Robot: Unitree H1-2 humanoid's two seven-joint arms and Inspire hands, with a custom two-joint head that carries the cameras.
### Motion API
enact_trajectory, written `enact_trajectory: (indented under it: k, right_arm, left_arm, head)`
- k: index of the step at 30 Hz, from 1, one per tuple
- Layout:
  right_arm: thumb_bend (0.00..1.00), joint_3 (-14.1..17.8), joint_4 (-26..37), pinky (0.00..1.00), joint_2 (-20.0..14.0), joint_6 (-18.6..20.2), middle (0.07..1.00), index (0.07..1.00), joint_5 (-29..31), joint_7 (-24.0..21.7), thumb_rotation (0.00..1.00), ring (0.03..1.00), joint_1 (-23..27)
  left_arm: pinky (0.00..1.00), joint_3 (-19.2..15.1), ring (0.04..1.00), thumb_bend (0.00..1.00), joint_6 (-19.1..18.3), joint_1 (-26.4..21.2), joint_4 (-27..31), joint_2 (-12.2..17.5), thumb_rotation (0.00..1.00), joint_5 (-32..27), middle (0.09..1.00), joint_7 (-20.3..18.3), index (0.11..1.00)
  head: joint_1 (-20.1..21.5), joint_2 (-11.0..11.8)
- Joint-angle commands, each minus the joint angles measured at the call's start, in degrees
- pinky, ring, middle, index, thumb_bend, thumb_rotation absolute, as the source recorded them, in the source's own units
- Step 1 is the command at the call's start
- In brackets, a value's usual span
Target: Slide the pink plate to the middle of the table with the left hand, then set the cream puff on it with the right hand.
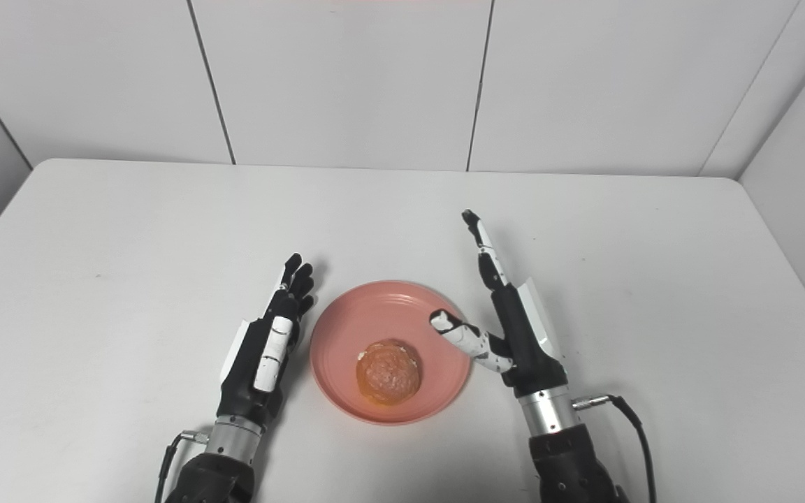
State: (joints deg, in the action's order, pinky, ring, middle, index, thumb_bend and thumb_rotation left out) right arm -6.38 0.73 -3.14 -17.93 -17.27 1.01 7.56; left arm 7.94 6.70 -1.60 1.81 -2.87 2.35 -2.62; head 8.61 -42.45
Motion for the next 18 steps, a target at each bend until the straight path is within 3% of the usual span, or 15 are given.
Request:
enact_trajectory:
  k: [1,7,10,14,18]
  right_arm:
    - [0.68,0.72,2.55,1.00,1.09,2.21,1.000,1.000,1.83,0.40,1.00,1.000,-0.11]
    - [0.67,1.64,2.50,1.00,4.82,4.79,1.000,1.000,7.84,0.70,0.99,1.000,-0.84]
    - [0.65,1.98,3.55,1.00,6.47,7.55,1.000,1.000,9.11,0.79,0.99,1.000,-1.57]
    - [0.67,2.35,5.06,1.00,7.13,10.25,1.000,1.000,12.47,-0.37,0.93,1.000,-2.41]
    - [0.62,2.35,5.31,1.00,7.32,10.46,1.000,0.995,15.68,-1.32,0.90,1.000,-2.85]
  left_arm:
    - [0.99,-0.21,1.000,0.66,2.41,-0.82,-0.21,0.47,0.98,0.70,1.000,0.11,1.000]
    - [1.00,-0.69,1.000,0.65,3.41,-1.19,-0.62,1.77,0.99,0.31,1.000,-0.61,1.000]
    - [1.00,-0.67,1.000,0.66,3.62,-1.33,-0.96,1.86,1.00,0.47,1.000,-0.38,1.000]
    - [1.00,-0.50,1.000,0.65,3.68,-1.46,-1.05,1.20,0.99,-0.25,1.000,-0.42,1.000]
    - [1.00,-0.18,1.000,0.65,3.01,-1.45,-0.50,0.38,0.98,1.41,1.000,0.78,1.000]
  head:
    - [-0.74,-0.10]
    - [-2.29,-0.01]
    - [-5.97,-0.19]
    - [-10.15,-0.07]
    - [-10.40,-0.05]
